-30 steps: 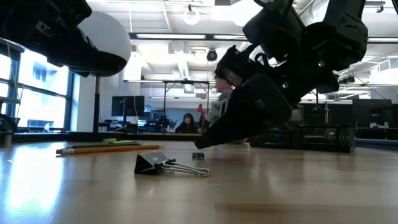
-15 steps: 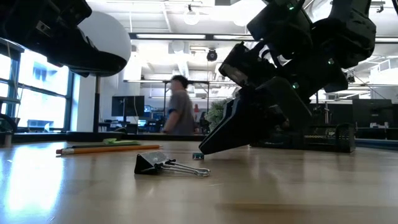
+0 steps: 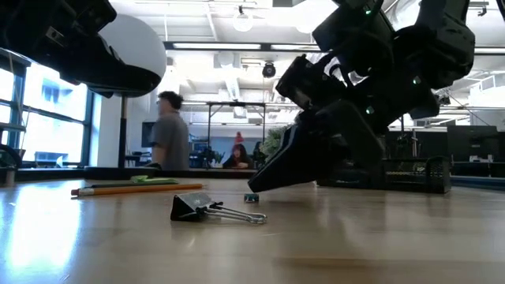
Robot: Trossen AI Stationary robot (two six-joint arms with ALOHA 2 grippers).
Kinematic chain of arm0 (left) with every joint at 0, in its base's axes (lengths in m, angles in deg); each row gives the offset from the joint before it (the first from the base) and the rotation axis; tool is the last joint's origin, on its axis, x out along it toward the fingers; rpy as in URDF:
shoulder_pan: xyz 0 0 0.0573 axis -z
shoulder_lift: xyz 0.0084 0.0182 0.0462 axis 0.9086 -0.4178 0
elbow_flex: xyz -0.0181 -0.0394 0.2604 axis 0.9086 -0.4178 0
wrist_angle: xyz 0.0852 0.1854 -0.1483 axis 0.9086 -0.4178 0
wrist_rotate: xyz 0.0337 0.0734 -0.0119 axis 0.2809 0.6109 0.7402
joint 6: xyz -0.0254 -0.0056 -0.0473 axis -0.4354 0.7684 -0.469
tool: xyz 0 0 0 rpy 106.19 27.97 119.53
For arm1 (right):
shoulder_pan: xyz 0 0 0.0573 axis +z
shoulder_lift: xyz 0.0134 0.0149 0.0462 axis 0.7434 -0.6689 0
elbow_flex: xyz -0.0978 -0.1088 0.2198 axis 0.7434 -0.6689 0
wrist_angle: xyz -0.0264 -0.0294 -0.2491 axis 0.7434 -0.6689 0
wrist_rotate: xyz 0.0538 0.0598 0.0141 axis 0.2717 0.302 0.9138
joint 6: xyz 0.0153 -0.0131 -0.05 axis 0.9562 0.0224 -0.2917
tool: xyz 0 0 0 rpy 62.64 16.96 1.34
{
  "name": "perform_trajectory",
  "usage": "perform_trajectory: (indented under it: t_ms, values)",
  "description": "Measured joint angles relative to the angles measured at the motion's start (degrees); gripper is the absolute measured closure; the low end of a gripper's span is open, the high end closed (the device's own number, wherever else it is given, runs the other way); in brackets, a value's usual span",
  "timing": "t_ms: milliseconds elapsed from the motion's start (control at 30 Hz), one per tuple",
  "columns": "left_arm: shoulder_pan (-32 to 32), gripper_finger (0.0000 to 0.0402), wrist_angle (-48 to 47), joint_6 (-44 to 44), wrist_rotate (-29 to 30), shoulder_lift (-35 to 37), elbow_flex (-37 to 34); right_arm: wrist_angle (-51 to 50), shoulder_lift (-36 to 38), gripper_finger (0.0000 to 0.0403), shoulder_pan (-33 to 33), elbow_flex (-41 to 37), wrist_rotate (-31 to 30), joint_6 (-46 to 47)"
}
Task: Pick and place office supplies into organizer
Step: Put the blue binder clip into the desk organizer
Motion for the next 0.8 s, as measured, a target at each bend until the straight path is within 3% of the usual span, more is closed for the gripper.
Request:
perform_trajectory:
  t_ms: [300,800]
  values:
    - [0.0,0.0401,0.0,0.0,0.0,0.0,0.0,7.1,-5.3,0.0283,-0.1,0.3,1.5,1.6]
    - [0.0,0.0401,-0.1,0.0,0.0,0.0,0.0,5.7,-4.0,0.0338,-0.1,0.1,1.9,0.0]
